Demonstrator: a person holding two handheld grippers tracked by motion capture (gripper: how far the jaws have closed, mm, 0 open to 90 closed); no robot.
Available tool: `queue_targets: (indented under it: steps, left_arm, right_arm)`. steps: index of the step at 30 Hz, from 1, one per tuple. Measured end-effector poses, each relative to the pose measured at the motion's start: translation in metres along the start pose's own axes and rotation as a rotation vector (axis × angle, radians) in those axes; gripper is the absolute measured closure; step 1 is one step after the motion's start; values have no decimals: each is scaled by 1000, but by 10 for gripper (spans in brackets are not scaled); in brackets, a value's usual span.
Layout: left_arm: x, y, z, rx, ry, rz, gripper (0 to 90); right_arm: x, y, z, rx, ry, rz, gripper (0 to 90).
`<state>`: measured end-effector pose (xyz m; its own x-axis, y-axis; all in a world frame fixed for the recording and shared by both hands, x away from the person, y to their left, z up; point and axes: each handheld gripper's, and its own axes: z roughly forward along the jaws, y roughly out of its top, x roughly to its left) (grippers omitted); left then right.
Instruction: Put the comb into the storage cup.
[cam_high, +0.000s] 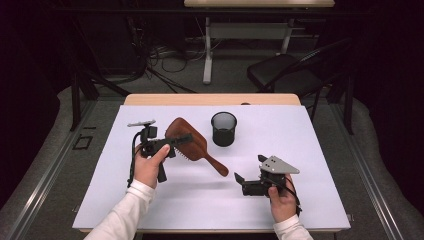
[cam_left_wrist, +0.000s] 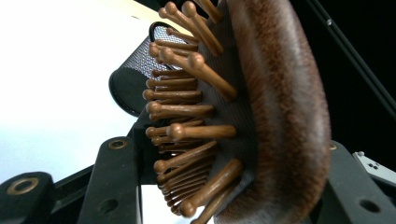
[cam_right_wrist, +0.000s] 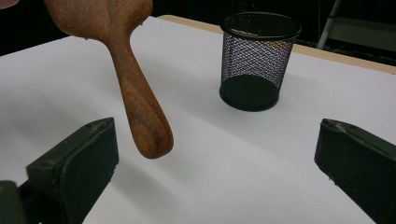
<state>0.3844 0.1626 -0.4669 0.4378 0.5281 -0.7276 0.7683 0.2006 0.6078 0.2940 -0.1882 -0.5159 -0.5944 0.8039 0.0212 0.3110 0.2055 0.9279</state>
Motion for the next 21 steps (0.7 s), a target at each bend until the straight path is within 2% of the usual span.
queue_targets:
  steps: [4, 10, 12, 21]
  left_arm:
    - [-3, 5, 3, 5, 6, 12, 500]
    - [-6, 14, 7, 4, 11, 11, 499]
    - [-7, 16, 8, 0, 12, -1, 500]
    - [-14, 27, 14, -3, 12, 13, 500]
  right_arm:
    - [0, 0, 0, -2, 0, 4, 0]
    - [-1, -1, 1, 2, -2, 6, 0]
    - [-1, -1, 1, 2, -2, 8, 0]
    - [-2, -2, 1, 1, -2, 13, 0]
